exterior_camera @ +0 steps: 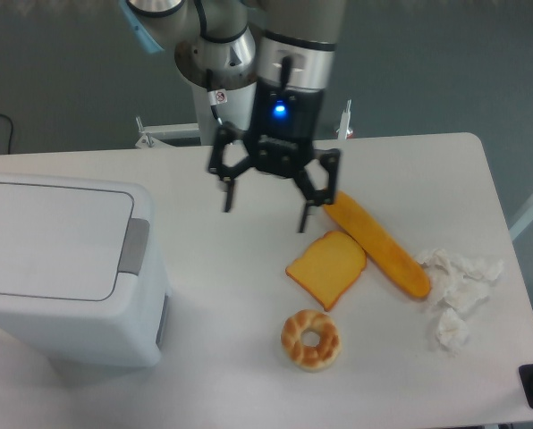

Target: Close the trash can

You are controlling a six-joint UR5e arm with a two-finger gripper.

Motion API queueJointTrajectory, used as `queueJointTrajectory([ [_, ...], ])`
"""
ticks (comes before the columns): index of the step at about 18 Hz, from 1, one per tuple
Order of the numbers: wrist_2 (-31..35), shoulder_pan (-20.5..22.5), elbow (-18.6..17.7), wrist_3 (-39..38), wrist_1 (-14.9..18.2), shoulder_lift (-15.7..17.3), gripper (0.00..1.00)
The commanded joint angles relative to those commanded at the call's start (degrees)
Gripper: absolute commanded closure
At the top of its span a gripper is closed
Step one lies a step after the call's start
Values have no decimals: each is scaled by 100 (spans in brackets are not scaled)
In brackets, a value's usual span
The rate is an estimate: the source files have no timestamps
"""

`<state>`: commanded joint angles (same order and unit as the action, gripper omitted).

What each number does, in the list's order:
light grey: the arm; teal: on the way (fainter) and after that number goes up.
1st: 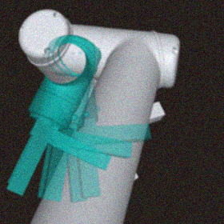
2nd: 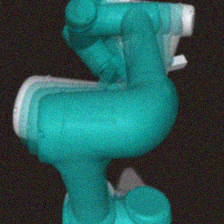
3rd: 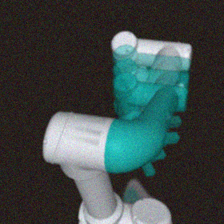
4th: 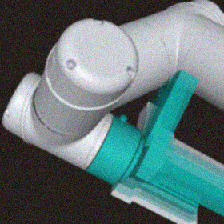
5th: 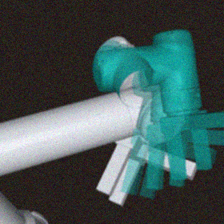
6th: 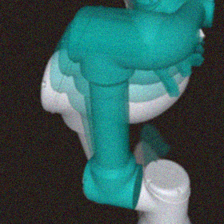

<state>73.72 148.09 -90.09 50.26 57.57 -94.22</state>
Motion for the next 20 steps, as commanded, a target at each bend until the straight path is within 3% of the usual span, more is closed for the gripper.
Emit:
queueJointTrajectory([
  [4, 231, 386, -61, 834, 166, 158, 0],
  [9, 459, 922, -70, 2548, 562, 299, 0],
  [20, 468, 1889, -422, 4641, 1115, 659, 0],
])
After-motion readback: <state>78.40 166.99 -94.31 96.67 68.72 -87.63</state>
